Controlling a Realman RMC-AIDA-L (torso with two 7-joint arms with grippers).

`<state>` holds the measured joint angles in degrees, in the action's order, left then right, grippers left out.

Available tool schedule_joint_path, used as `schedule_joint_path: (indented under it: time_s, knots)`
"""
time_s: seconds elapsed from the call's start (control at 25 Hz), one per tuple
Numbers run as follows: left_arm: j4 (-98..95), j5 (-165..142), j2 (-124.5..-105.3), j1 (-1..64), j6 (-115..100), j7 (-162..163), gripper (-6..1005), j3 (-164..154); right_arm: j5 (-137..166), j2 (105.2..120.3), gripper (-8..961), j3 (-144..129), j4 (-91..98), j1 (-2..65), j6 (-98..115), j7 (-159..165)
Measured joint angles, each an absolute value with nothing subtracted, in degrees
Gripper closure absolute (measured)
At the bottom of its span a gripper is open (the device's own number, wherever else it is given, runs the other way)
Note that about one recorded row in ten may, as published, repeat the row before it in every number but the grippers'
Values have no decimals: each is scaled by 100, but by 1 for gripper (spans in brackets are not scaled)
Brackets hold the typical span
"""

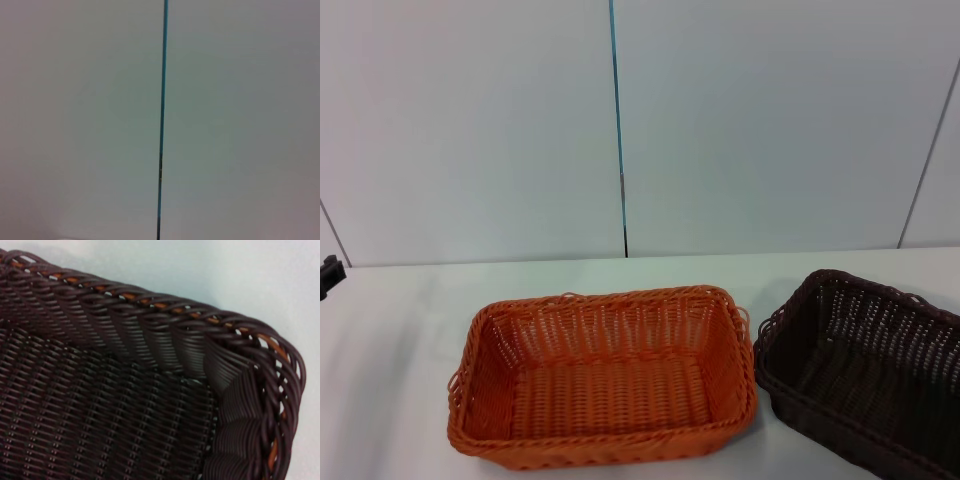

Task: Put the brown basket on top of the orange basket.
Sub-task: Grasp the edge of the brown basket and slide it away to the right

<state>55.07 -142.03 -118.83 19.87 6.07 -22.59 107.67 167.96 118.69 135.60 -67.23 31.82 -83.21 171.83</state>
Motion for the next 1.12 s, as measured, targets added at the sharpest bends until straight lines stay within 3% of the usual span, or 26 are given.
schedule_joint_path:
  time_s: [1.12]
  knots:
    - [5437, -14203, -11869, 2101, 625, -2258, 112, 10927, 16796, 11856, 148, 13541, -6655, 3255, -8101, 17182]
